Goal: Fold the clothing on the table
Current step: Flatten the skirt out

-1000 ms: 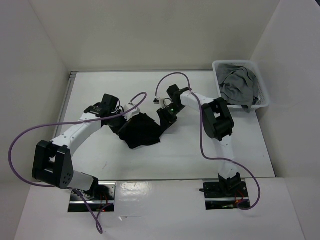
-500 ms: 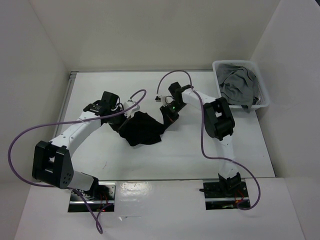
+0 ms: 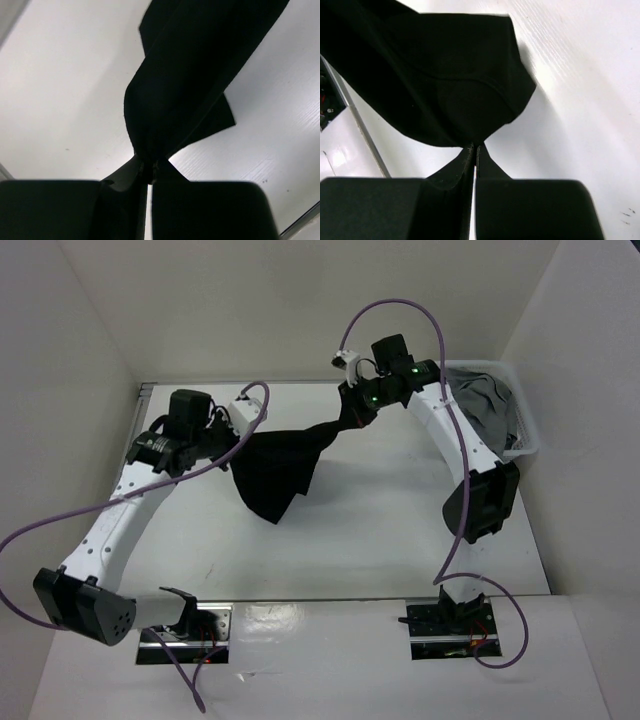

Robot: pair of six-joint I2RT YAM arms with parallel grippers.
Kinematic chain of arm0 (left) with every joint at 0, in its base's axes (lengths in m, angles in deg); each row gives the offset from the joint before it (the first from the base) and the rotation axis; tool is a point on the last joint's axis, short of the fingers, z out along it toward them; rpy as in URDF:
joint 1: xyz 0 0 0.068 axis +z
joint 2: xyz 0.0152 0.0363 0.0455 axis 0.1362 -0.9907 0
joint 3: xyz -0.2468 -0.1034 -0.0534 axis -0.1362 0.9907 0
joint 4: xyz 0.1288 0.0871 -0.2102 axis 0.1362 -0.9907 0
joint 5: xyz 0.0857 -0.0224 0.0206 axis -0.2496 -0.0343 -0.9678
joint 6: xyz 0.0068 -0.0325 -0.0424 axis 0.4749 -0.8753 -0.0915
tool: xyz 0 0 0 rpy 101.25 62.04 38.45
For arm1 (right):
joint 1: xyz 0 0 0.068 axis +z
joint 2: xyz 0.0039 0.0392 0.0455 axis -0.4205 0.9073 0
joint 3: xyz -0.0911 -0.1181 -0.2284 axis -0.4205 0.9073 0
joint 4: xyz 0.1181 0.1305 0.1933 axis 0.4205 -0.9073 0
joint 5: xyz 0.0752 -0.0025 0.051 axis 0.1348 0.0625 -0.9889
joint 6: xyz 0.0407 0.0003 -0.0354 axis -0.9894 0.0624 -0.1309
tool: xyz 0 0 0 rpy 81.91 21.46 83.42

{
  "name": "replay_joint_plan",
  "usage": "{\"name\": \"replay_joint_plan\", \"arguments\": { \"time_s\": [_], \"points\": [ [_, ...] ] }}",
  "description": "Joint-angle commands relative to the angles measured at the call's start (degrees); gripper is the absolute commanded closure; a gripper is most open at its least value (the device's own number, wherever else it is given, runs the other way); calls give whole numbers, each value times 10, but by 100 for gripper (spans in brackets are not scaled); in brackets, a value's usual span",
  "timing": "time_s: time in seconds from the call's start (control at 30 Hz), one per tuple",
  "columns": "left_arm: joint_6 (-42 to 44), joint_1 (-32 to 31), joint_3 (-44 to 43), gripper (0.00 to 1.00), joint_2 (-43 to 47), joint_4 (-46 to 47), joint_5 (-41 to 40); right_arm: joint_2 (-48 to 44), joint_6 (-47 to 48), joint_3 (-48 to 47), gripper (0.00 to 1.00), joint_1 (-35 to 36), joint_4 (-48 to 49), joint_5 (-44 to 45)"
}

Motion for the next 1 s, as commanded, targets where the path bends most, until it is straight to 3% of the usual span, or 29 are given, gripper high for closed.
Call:
{"name": "replay_joint_plan", "arguments": {
  "time_s": [0.0,0.17,0.57,0.77,0.97],
  "points": [
    [5,-3,-43,100,38,-44,18,-57,-1,-25,100,5,-43,5],
    [5,2,-57,100,56,-67,50,-112,10,-23,100,5,-55,16],
    [29,86,-48,98,134,-124,264,-242,95,74,100,5,-120,-11],
    [41,123,-58,96,139,-157,352,-267,126,88,100,-7,-155,-40],
    [46,129,-58,95,124,-157,369,-262,120,74,100,-7,-154,-57]
  ]
}}
